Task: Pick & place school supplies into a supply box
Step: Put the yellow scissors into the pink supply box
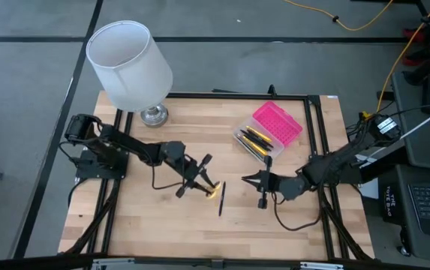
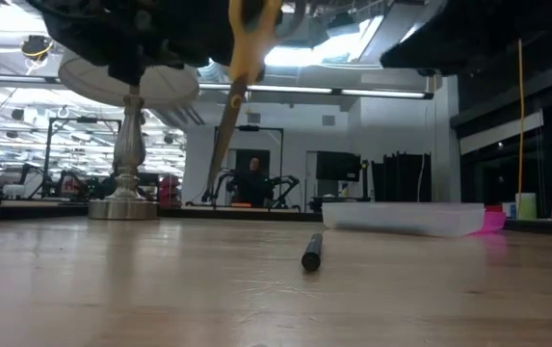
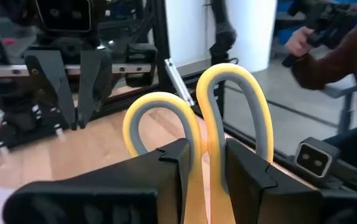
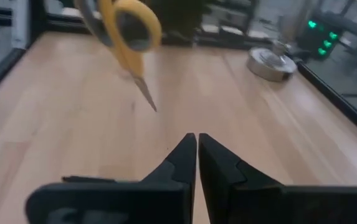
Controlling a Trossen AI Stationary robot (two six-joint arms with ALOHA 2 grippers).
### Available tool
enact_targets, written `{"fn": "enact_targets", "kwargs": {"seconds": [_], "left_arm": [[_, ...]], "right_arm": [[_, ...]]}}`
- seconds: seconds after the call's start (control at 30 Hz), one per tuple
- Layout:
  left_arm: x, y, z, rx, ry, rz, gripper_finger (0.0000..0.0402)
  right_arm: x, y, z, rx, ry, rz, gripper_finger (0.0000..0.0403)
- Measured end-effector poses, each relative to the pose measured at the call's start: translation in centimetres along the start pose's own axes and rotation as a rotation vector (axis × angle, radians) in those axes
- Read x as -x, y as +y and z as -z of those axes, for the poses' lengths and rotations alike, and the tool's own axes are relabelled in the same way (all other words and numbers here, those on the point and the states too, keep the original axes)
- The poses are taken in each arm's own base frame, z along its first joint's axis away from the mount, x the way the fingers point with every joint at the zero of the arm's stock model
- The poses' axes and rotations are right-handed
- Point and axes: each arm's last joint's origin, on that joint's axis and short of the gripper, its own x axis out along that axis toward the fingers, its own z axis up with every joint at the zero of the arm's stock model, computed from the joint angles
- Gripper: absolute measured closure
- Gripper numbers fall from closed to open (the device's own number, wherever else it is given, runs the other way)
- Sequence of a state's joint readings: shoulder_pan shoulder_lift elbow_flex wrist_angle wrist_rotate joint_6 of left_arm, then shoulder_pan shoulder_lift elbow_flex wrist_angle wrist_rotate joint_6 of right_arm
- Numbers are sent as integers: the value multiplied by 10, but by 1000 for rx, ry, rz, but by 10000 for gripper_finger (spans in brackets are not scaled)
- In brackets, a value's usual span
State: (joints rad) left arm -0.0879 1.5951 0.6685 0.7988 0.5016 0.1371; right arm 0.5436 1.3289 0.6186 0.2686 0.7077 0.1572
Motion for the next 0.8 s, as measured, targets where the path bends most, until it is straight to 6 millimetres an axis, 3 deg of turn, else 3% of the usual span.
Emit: {"fn": "enact_targets", "kwargs": {"seconds": [0.2, 0.47, 0.8], "left_arm": [[7, 11, -6, -99, -85, 59, 335], [19, 27, -6, -112, -109, 76, 335], [32, 46, -4, -114, -109, 19, 335]], "right_arm": [[-9, -7, -11, 98, -73, -133, 379], [-19, -25, -26, 171, -188, -53, 379], [-28, -42, -28, 282, -178, 28, 379]]}}
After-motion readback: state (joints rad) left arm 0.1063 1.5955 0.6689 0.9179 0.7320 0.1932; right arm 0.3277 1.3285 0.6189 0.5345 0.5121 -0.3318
